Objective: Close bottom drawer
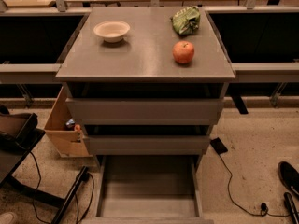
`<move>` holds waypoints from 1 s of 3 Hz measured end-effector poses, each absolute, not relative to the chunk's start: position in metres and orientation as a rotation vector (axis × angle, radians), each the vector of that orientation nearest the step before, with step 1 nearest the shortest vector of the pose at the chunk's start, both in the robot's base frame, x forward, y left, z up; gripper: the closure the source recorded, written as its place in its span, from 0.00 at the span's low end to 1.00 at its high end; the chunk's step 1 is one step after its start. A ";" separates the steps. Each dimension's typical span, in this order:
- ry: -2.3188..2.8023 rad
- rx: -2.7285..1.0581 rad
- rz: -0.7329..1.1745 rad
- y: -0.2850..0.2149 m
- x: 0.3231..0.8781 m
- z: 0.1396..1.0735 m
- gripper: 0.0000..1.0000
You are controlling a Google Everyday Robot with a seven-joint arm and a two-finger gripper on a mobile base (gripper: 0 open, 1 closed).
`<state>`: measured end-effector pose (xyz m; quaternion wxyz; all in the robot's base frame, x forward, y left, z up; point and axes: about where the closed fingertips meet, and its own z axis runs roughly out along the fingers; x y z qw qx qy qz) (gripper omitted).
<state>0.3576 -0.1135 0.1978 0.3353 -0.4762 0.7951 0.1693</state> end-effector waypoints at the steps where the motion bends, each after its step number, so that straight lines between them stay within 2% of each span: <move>1: 2.103 -1.211 0.499 -0.109 0.352 0.162 1.00; 3: 2.061 -1.226 0.542 -0.090 0.357 0.143 1.00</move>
Offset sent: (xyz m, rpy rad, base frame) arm -0.0046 0.0046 -0.0314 0.0287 0.0375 -0.0100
